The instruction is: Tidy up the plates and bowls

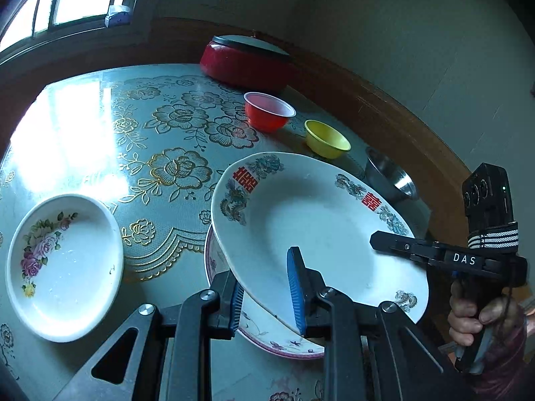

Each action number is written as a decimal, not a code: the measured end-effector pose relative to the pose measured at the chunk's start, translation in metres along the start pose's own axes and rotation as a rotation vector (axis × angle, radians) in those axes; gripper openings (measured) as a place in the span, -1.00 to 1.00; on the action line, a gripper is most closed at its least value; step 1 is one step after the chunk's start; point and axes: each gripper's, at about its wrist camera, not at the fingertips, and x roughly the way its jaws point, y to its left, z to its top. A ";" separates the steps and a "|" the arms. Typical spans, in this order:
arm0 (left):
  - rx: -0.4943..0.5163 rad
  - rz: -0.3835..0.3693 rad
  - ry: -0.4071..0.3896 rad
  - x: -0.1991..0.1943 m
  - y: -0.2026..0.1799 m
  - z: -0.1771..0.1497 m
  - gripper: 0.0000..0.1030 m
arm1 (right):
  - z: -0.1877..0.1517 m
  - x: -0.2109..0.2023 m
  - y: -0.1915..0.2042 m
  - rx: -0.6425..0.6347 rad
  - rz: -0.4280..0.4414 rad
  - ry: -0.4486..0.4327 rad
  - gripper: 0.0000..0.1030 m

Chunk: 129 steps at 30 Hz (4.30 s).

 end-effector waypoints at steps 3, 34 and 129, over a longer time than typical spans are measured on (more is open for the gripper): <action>-0.002 -0.016 0.017 0.001 0.000 -0.007 -0.51 | -0.010 -0.003 -0.001 0.006 -0.010 -0.003 -0.66; -0.087 0.145 0.043 0.028 -0.002 -0.030 -0.47 | -0.013 0.029 -0.004 -0.235 -0.133 0.048 -0.47; -0.141 0.297 -0.014 0.011 -0.025 -0.057 -0.44 | -0.019 0.007 -0.010 -0.337 -0.170 0.019 -0.52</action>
